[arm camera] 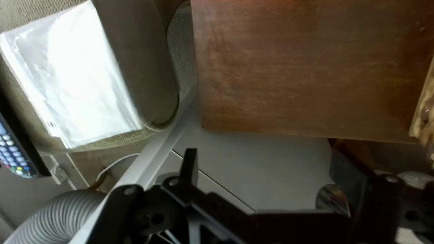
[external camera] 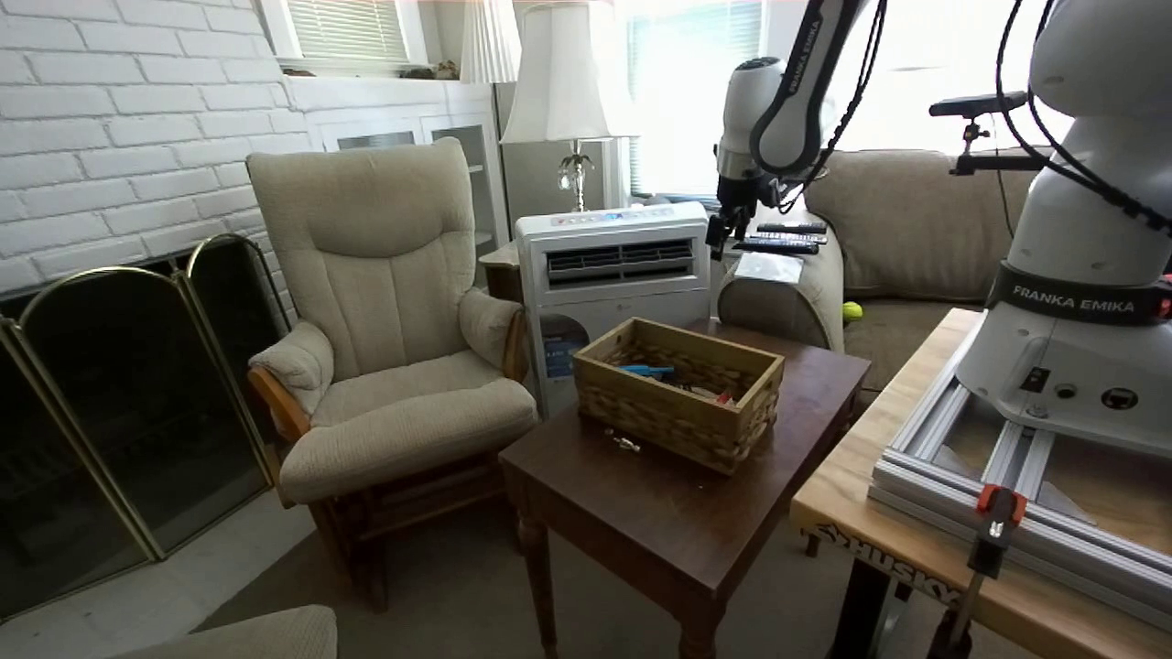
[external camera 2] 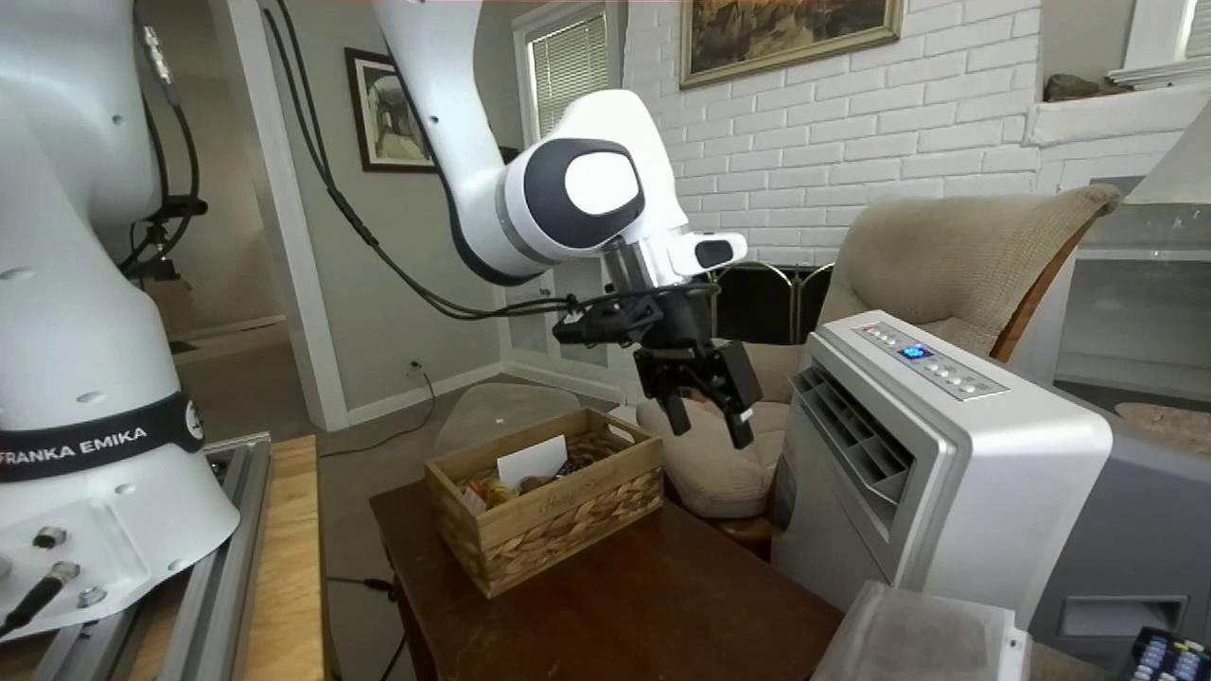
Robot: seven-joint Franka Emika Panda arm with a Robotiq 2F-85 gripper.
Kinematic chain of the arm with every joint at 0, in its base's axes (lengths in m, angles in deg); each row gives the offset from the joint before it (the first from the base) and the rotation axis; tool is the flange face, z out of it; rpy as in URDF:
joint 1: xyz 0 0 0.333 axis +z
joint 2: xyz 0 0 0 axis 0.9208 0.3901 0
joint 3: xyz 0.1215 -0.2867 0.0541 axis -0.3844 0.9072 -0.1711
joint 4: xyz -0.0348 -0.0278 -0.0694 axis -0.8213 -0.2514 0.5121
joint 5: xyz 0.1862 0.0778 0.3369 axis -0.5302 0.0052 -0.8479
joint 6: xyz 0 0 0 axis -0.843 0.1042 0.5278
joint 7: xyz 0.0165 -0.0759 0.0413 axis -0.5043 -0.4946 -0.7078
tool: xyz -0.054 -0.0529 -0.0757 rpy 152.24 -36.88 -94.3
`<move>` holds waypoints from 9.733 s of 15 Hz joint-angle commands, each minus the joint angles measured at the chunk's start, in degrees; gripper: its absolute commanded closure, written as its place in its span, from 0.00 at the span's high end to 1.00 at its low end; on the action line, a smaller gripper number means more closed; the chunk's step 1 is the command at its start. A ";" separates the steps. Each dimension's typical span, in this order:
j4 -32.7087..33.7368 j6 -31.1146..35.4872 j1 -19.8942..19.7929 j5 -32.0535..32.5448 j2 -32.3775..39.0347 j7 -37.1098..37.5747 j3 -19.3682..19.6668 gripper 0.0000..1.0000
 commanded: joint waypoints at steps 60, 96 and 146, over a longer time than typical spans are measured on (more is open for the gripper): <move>56.00 -16.69 -15.65 -25.88 37.38 -33.94 1.07 1.00; 40.38 -19.38 -12.84 -22.12 24.66 -42.09 1.03 0.29; 28.33 -11.94 3.15 -24.39 35.22 -22.36 -4.08 0.87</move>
